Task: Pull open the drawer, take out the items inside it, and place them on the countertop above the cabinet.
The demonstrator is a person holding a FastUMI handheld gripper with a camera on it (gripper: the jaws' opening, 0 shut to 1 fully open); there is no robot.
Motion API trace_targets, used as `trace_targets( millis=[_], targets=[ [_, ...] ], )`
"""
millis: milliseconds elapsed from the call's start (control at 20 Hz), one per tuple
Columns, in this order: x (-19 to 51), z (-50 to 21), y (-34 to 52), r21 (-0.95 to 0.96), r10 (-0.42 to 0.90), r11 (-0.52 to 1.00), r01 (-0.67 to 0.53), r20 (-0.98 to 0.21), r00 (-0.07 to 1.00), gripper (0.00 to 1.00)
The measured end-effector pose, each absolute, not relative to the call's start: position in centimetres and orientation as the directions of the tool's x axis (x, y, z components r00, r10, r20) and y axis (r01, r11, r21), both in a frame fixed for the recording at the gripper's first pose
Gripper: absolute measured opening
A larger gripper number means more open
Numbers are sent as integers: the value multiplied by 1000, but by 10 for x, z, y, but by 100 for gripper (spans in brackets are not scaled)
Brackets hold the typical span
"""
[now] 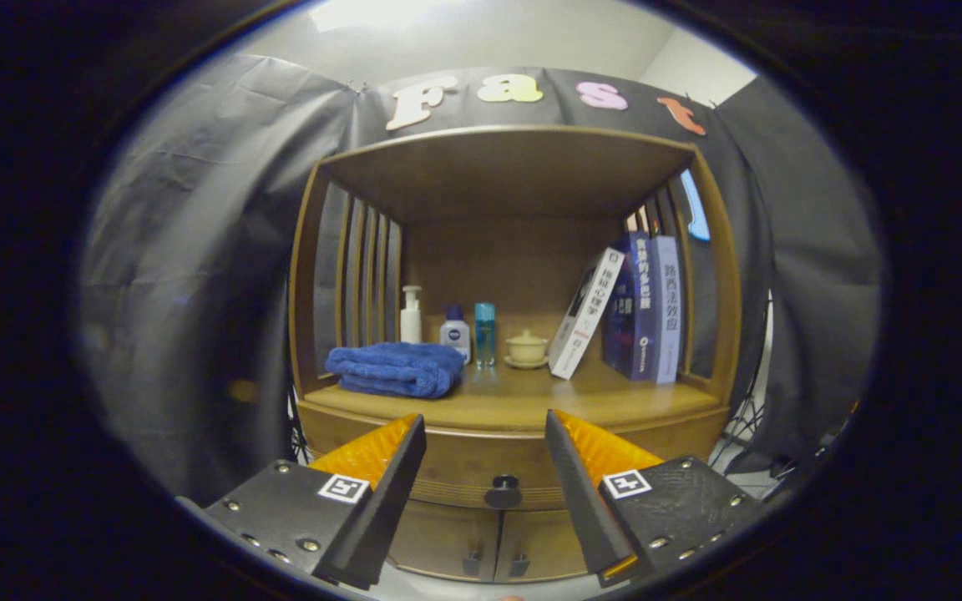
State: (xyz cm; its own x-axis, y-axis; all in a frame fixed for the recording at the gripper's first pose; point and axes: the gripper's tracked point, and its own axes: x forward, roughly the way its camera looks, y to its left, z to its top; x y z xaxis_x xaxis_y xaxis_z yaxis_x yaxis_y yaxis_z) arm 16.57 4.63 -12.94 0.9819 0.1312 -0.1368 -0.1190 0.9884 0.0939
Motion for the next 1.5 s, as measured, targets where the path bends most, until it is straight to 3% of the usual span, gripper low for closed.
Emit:
trace_targets(
  millis=[250,300,450,600,700,750,850,950,1000,1100,1200,1500],
  targets=[
    [196,-193,40,132,36,991,-1,-260,965,87],
    [198,-204,36,130,19,991,19,-282,959,80],
    [207,-230,41,142,29,990,19,-331,943,80],
    [214,-256,35,104,4,994,40,-394,919,67],
    [216,-266,35,95,4,995,40,-420,908,68],
    [225,-269,35,94,13,995,29,-418,908,68],
    [225,-265,38,78,8,997,26,-402,916,49],
    [228,-265,35,64,0,998,27,-386,923,49],
    [224,-265,37,69,-2,997,31,-382,924,43],
    [224,-265,36,93,-8,995,46,-371,929,43],
    [223,-265,36,117,-17,991,65,-370,929,36],
    [208,-262,35,134,-26,988,83,-378,925,36]
  ],
)
